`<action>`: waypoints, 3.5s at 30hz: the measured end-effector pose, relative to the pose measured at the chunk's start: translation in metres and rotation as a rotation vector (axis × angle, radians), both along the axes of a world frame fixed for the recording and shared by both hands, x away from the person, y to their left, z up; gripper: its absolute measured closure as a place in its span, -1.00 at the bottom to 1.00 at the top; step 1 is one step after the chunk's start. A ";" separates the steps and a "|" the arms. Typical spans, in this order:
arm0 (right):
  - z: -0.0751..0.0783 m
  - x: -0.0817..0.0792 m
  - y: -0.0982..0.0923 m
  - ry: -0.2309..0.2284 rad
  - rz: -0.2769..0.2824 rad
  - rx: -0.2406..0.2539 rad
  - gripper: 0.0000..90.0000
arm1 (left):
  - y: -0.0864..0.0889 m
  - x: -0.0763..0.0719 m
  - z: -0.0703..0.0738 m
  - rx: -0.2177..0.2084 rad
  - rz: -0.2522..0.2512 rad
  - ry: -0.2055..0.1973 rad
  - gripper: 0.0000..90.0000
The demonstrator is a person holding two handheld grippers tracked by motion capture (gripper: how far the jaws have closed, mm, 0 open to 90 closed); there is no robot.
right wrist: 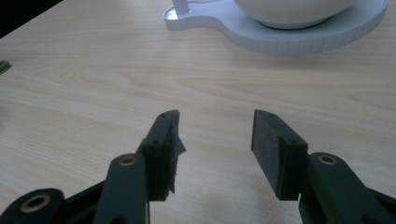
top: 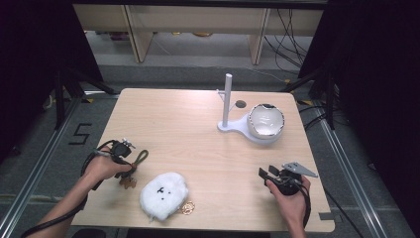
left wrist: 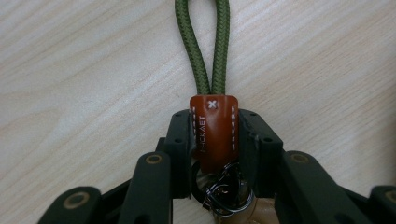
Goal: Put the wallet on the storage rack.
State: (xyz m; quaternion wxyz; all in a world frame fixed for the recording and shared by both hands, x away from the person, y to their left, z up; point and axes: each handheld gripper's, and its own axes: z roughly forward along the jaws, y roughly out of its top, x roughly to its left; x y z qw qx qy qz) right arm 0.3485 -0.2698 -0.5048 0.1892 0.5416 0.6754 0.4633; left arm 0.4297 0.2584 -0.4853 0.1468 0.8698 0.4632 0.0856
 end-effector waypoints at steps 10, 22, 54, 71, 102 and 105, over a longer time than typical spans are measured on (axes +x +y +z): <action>0.000 0.000 -0.004 0.005 0.004 -0.004 0.16 | 0.004 -0.002 -0.001 -0.029 0.005 -0.010 0.51; 0.001 0.001 -0.001 0.020 0.010 -0.016 0.17 | 0.006 -0.002 -0.002 -0.051 0.020 -0.011 0.50; 0.026 0.062 0.225 0.428 0.680 -0.169 0.13 | 0.008 -0.094 0.014 -0.289 0.017 -0.180 -0.16; 0.011 0.068 0.257 0.510 0.760 -0.245 0.62 | -0.015 -0.106 0.000 -0.370 -0.052 -0.127 -0.12; 0.072 0.051 0.154 0.157 0.466 0.108 0.76 | -0.018 -0.104 0.021 -0.557 -0.043 -0.382 -0.17; 0.078 0.052 0.141 0.118 0.425 0.129 0.76 | -0.018 -0.102 0.018 -0.574 -0.032 -0.399 -0.17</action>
